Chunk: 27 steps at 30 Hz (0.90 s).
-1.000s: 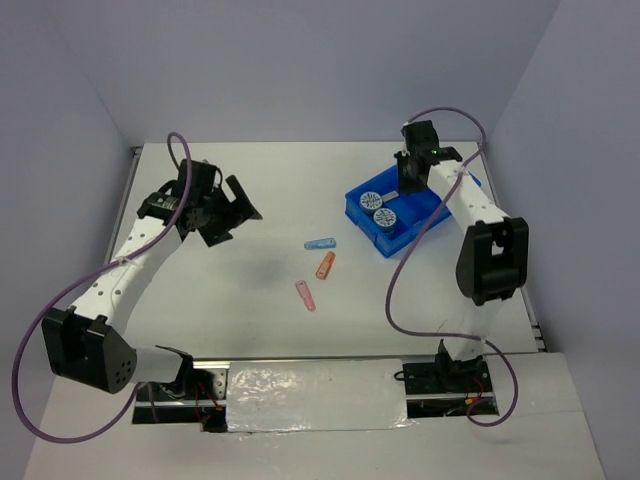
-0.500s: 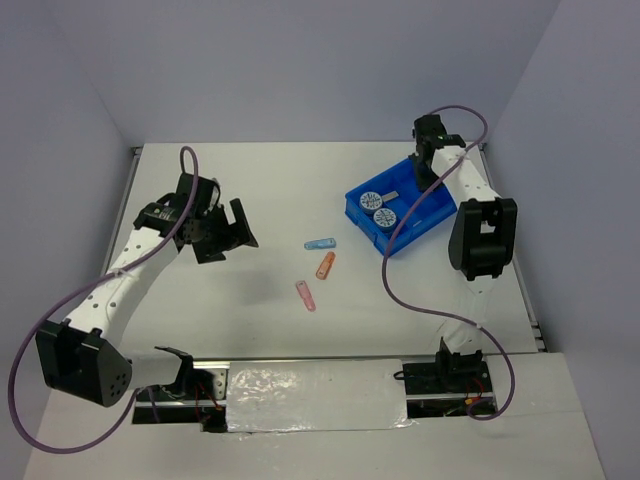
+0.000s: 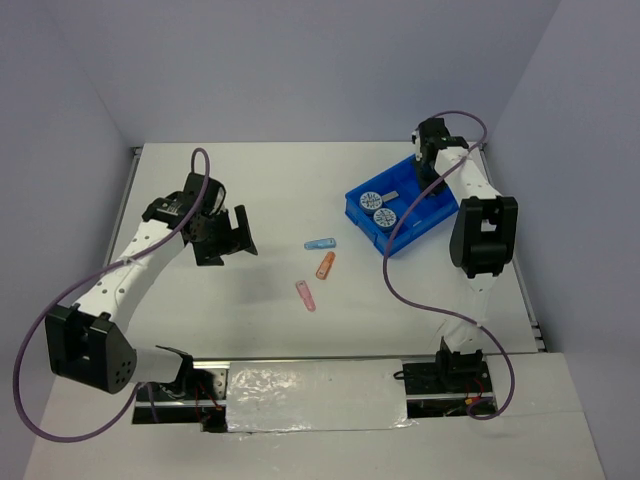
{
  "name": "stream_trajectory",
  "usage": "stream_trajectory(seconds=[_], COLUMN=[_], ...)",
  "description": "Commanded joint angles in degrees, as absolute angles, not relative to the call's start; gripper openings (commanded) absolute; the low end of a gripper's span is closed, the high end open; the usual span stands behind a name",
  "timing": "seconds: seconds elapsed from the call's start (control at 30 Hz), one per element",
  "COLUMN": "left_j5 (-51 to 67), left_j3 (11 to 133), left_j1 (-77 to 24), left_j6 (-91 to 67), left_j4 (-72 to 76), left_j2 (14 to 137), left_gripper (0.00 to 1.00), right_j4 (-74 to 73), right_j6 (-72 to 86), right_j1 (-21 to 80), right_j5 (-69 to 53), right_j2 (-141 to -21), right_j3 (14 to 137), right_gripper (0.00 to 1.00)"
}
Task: Sort the stationery into containers
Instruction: Place the pen in the storage box, then pick up the stationery from the center of the board.
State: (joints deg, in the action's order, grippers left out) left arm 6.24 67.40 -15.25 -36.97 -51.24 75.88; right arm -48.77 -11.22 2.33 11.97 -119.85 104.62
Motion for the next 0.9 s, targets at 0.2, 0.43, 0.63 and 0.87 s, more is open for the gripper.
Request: stream_trajectory(seconds=[0.2, 0.43, 0.63, 0.87], left_j5=[6.15, 5.98, 1.85, -9.39], left_j3=[71.46, 70.83, 72.95, 76.9], left_j1=[-15.29, -15.29, -15.29, -14.51], left_j6=[-33.4, -33.58, -32.87, -36.03], left_j4=[-52.38, -52.03, -52.47, -57.2], left_j2=[76.55, 75.85, 76.55, 74.01], left_gripper=[0.99, 0.99, 0.99, 0.99], right_j4=[-50.01, -47.04, -42.63, -33.06], right_j6=[-11.34, -8.79, -6.86, -2.03], right_j1=[2.02, 2.11, 6.32, 28.71], right_j5=[8.79, 11.07, 9.25, -0.44], right_j2=[-121.9, -115.94, -103.02, -92.9], right_j3=[107.31, 106.0, 104.51, 85.36], right_gripper=[0.45, 0.63, 0.75, 0.77])
